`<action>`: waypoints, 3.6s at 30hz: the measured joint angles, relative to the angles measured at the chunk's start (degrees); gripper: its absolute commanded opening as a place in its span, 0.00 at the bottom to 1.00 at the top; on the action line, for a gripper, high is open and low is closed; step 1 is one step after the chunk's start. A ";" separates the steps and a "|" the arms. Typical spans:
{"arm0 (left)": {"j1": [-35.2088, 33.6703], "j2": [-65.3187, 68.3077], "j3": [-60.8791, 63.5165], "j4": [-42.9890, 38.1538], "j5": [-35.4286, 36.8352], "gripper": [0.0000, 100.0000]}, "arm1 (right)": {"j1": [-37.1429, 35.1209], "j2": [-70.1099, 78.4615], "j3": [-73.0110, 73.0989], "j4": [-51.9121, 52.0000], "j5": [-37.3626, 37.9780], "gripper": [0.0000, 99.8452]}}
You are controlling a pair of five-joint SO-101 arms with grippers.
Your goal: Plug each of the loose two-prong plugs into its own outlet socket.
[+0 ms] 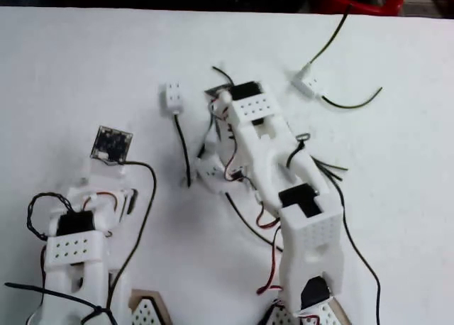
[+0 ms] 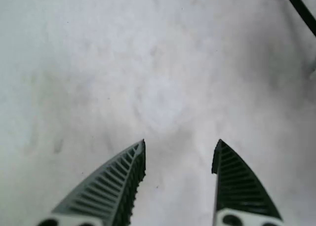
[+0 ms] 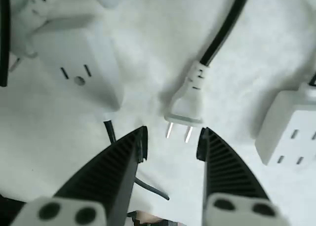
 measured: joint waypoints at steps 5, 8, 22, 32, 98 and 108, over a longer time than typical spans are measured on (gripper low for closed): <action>0.00 0.00 0.00 0.00 0.00 0.23 | -1.14 0.00 0.09 -0.44 0.09 0.16; 0.00 0.00 0.00 0.00 0.00 0.23 | -0.62 1.76 1.85 -3.16 0.09 0.16; 0.00 0.00 0.00 0.00 0.00 0.23 | 5.54 3.96 6.77 -8.26 5.80 0.02; 0.00 0.00 0.00 0.00 0.00 0.23 | 5.89 4.04 6.86 -9.05 7.03 0.08; 0.00 0.00 -4.84 -7.03 14.24 0.23 | -11.16 -62.59 59.34 -43.43 -4.31 0.02; 8.53 0.00 -6.42 -14.51 21.19 0.23 | -16.79 -71.65 69.10 -53.45 -7.82 0.02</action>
